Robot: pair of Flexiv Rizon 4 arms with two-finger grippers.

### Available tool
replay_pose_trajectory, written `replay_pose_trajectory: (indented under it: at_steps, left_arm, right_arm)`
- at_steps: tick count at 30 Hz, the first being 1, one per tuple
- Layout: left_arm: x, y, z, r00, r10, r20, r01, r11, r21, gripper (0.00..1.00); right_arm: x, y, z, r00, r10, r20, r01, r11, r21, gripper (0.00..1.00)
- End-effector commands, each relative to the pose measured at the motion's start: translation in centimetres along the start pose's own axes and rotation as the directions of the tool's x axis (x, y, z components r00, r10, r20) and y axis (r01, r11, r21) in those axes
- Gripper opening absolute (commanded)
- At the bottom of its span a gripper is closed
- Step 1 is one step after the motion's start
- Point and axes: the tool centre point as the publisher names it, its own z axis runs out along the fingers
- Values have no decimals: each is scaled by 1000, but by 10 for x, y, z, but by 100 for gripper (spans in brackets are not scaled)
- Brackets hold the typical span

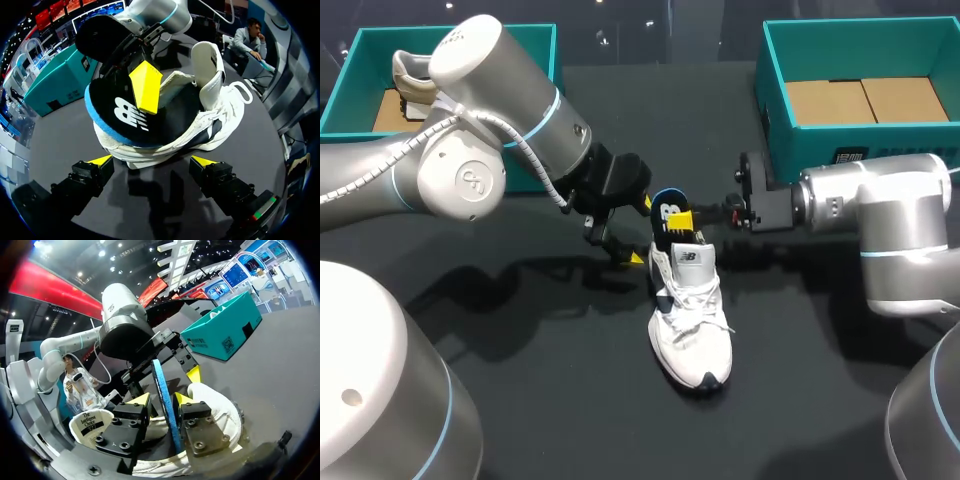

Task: Take the shoe out of the shoebox, open the shoe tongue, remove and reinsert the insole, then place the shoe into the shoebox

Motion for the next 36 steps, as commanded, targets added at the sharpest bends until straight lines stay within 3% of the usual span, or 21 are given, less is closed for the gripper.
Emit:
replay_pose_trajectory:
  at_steps: [1,2,18,24,25,26,29,36]
  left_arm:
    - [0,0,1,1000,1,0,-1,1000,-2,100]
    - [0,0,1,1000,1,0,-1,1000,-2,100]
    - [0,0,1,1000,1,0,-1,1000,-2,100]
    - [0,0,1,1000,1,0,-1,1000,-2,100]
    - [0,0,1,1000,1,0,-1,1000,-2,100]
    - [0,0,1,1000,1,0,-1,1000,-2,100]
    - [0,0,1,1000,1,0,-1,1000,-2,100]
    - [0,0,1,1000,1,0,-1,1000,-2,100]
  right_arm:
    - [-9,-3,5,999,31,21,-32,999,10,8]
    - [-10,-4,6,999,44,31,-44,999,12,0]
    - [11,-46,-6,969,193,157,-203,978,45,0]
    - [12,-48,-2,966,200,162,-213,975,69,0]
    - [13,-45,-2,969,189,162,-201,977,66,1]
    - [13,-43,-1,971,175,161,-188,980,64,20]
    - [15,-34,-1,979,130,158,-141,988,60,37]
    - [17,-20,-2,988,45,150,-53,997,50,36]
